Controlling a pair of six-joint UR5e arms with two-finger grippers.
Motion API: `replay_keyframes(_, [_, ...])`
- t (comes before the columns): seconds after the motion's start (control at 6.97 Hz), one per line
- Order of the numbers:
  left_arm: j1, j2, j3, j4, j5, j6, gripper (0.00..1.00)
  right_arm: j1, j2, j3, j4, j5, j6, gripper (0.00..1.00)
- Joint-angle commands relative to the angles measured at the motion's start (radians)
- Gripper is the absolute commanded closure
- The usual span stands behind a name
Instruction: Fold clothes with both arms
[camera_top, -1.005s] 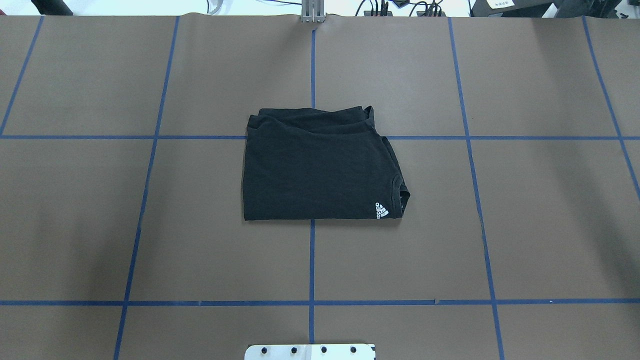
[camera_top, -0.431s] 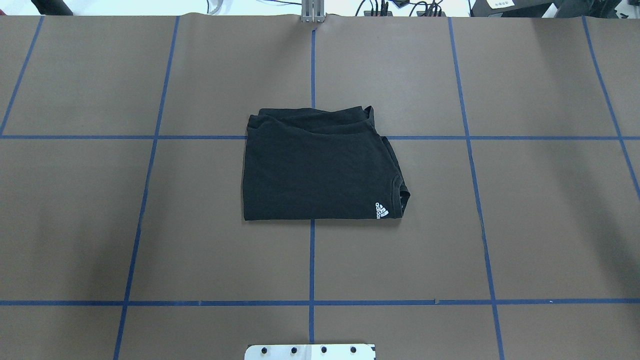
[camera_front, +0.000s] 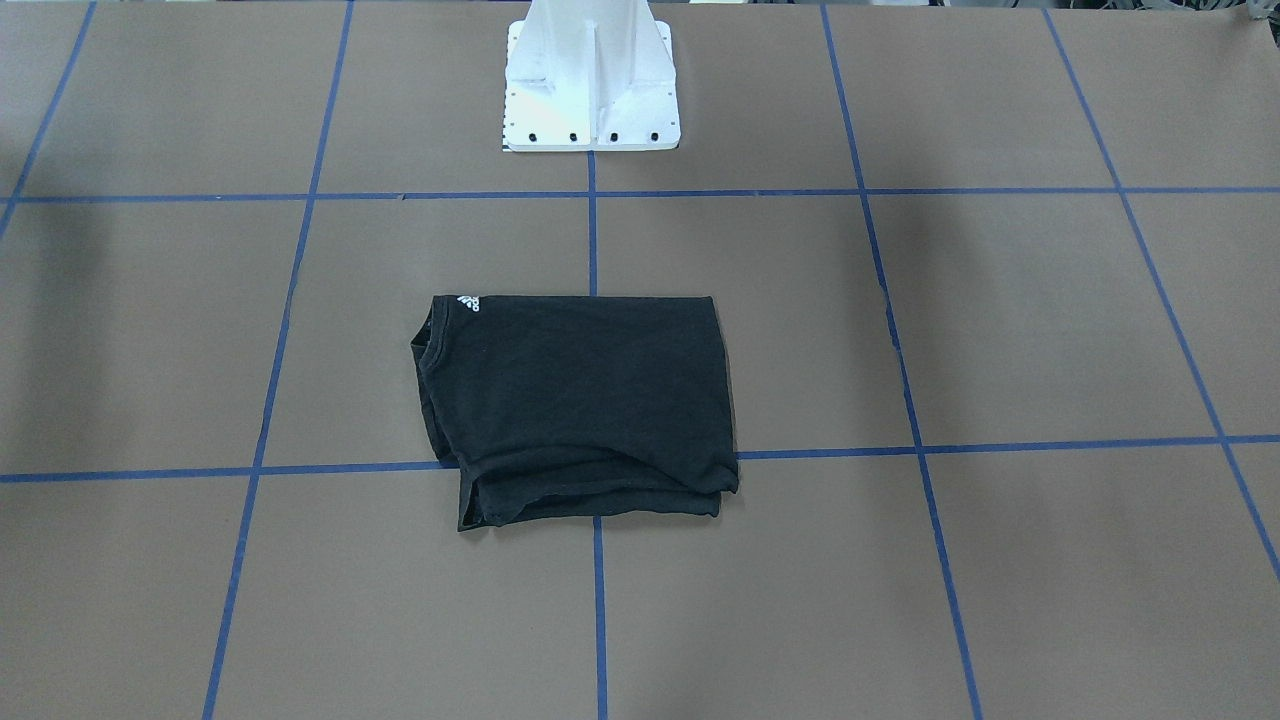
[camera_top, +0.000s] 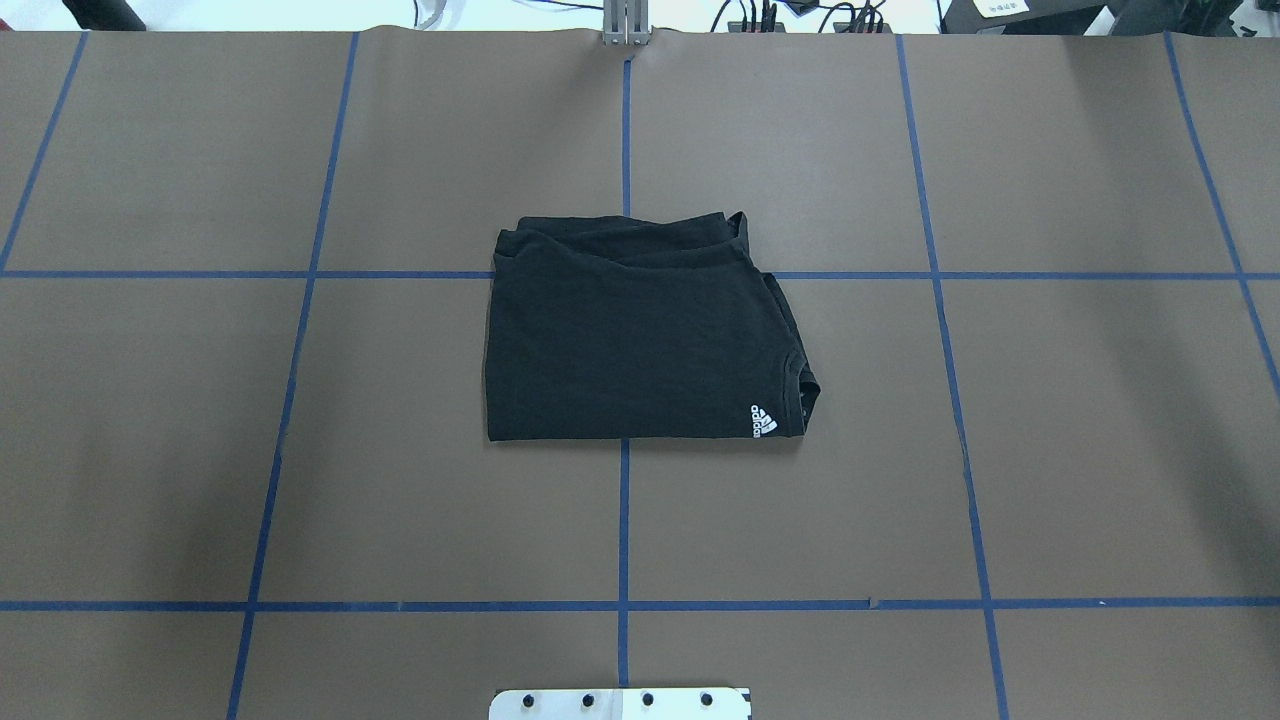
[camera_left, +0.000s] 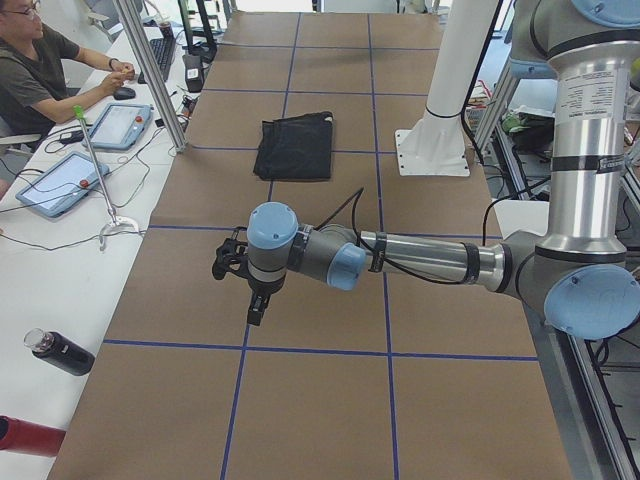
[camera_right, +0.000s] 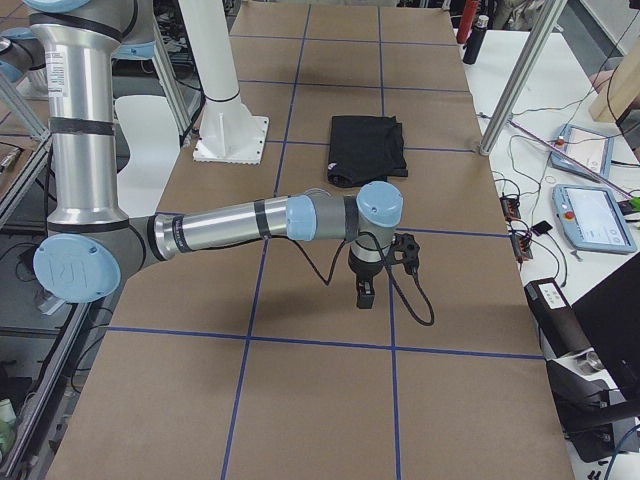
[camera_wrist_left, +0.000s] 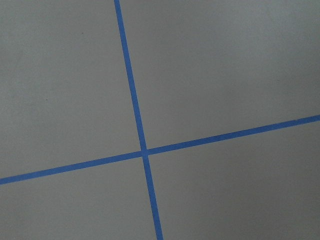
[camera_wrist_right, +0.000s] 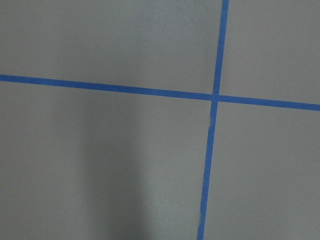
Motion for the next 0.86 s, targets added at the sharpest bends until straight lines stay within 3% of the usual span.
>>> replay_keyframes(0.0, [0.008, -0.008, 0.004, -0.003, -0.005, -0.001, 0.00, 0.001, -0.001, 0.001, 0.000, 0.001, 0.001, 0.00])
replay_keyframes(0.72, [0.008, -0.007, -0.001, 0.002, 0.002, -0.001, 0.00, 0.000, -0.013, -0.008, -0.001, -0.004, 0.000, 0.00])
